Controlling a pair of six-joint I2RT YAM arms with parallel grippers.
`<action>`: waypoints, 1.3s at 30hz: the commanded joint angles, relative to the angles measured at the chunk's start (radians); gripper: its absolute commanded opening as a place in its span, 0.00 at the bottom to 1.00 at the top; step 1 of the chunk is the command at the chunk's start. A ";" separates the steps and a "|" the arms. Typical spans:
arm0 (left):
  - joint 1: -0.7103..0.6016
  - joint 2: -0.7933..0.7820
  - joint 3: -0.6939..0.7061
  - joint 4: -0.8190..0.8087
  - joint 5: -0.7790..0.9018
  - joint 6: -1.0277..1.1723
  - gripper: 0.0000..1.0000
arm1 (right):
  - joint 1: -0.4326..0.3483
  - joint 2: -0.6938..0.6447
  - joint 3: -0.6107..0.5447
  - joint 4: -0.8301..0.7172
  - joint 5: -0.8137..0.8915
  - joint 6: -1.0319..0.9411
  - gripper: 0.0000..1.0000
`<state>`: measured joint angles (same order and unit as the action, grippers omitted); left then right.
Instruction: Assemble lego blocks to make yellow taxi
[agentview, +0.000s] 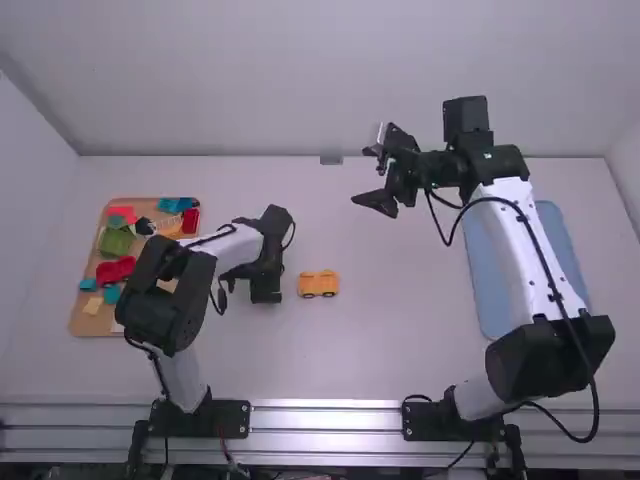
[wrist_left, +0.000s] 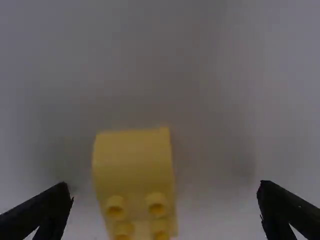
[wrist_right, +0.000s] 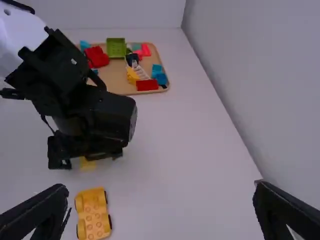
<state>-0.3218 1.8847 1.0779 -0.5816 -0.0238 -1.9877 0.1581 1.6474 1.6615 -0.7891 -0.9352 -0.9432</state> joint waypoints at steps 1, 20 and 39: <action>0.007 -0.013 -0.019 -0.007 -0.026 -0.007 0.99 | 0.005 -0.005 0.027 -0.004 -0.006 0.005 0.99; 0.013 -0.109 0.638 -0.570 -0.483 1.048 0.99 | 0.005 -0.005 0.027 -0.013 -0.006 0.005 0.99; 0.192 -0.111 0.573 -0.435 0.177 2.924 0.99 | 0.028 -0.006 0.027 -0.026 -0.014 0.004 0.99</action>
<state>-0.1780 1.7847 1.6752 -1.0046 -0.1600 0.5632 0.1837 1.6474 1.6615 -0.8143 -0.9363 -0.9436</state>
